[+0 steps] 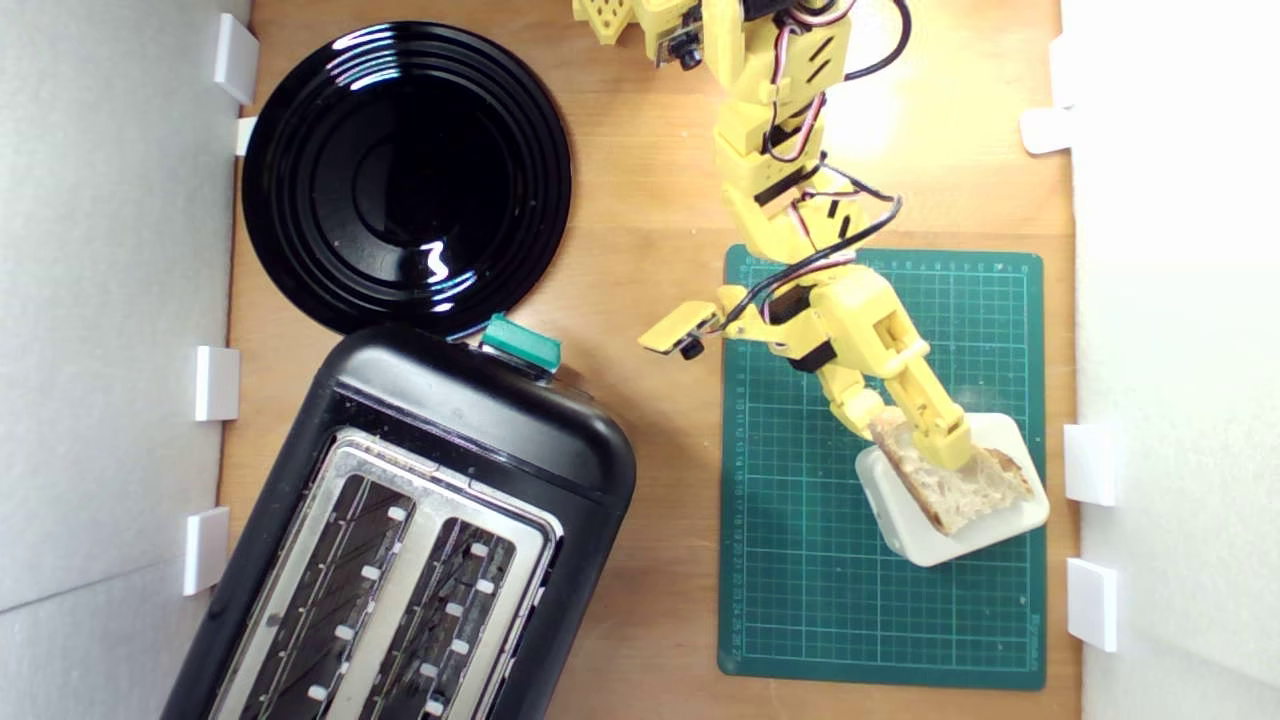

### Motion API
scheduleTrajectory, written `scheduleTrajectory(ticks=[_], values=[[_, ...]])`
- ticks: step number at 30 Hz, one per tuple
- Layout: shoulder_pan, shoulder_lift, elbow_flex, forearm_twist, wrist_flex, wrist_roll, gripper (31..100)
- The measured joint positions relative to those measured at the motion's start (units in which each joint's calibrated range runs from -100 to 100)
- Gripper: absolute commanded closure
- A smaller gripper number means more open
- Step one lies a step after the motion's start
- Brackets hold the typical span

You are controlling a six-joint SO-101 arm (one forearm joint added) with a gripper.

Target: Pick bread and place in toaster

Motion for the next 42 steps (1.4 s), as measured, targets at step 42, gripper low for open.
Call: scheduleTrajectory(ticks=[42], values=[[-0.1,-27.4,-0.6,-0.3,25.3,-1.8,71.7]])
